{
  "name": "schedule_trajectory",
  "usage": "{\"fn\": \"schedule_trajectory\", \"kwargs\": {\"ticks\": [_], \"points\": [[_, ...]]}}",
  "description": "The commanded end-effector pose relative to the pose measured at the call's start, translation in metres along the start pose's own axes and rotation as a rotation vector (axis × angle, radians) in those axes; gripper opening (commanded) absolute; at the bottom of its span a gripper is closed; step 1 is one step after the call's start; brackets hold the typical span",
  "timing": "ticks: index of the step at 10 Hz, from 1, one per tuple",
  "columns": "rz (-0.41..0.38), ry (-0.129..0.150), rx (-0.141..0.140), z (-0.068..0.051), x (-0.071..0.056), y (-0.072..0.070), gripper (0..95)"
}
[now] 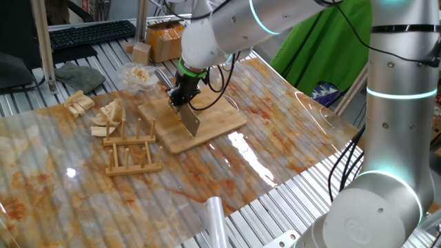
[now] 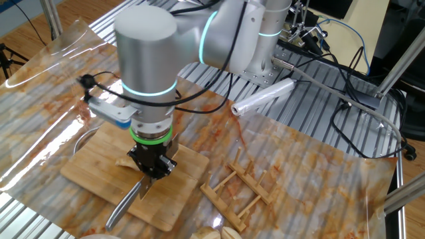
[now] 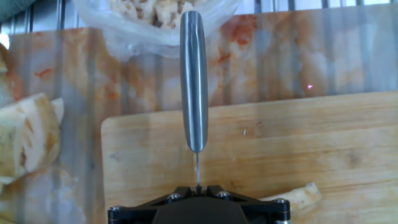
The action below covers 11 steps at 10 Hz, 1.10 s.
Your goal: Slice the lotus root
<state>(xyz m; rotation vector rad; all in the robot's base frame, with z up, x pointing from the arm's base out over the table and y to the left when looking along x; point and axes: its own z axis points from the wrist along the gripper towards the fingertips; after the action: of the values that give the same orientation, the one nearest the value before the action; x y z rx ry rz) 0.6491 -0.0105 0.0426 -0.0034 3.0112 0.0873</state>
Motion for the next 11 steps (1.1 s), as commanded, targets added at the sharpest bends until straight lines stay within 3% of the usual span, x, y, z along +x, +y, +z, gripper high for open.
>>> {"fn": "schedule_trajectory", "kwargs": {"ticks": [1, 11], "points": [[-0.002, 0.023, 0.001, -0.004, -0.003, 0.002, 0.0], [-0.023, 0.044, 0.025, -0.03, -0.004, -0.004, 0.0]]}}
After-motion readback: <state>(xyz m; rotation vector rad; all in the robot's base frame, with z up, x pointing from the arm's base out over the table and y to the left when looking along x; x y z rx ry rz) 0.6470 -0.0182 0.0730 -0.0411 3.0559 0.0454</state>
